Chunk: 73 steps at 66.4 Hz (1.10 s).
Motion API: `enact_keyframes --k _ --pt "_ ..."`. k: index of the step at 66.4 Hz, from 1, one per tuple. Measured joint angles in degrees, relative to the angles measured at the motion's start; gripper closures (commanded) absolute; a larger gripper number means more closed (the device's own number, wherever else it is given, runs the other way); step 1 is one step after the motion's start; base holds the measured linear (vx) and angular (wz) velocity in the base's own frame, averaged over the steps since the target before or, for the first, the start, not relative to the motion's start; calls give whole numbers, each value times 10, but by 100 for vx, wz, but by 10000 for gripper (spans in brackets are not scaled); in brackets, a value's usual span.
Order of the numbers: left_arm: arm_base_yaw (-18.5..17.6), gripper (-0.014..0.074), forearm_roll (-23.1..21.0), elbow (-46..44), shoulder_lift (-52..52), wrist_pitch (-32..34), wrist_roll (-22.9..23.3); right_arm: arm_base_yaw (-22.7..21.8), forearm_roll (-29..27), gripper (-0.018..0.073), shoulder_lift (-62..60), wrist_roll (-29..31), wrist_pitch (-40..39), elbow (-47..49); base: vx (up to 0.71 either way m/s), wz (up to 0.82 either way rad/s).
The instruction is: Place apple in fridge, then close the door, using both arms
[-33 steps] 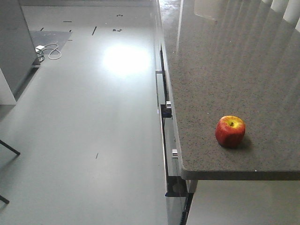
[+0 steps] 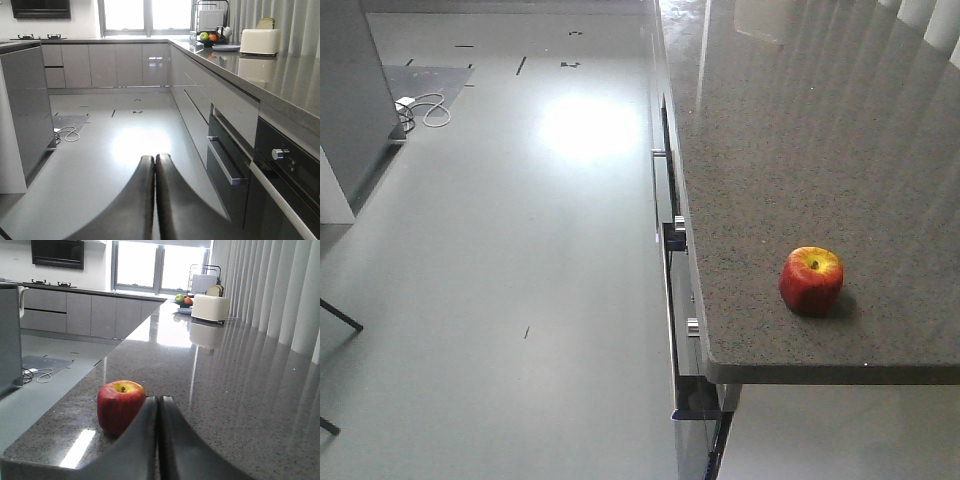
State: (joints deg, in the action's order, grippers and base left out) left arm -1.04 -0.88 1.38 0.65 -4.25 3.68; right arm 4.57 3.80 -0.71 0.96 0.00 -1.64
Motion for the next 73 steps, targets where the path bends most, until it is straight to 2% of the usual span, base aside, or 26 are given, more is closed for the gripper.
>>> enact_keyframes --k 19,29,57,64,73 --pt "0 603 0 0 0 0 0 0 -12 566 0 0 -50 1 0 0" --pt "0 603 0 0 0 0 0 0 -38 565 7 0 -19 54 0 0" --pt "0 603 0 0 0 0 0 0 -46 543 191 0 246 313 0 0" --pt "0 603 0 0 0 0 0 0 -53 486 254 0 332 368 0 0" --pt "0 603 0 0 0 0 0 0 -57 314 334 14 426 424 0 0"
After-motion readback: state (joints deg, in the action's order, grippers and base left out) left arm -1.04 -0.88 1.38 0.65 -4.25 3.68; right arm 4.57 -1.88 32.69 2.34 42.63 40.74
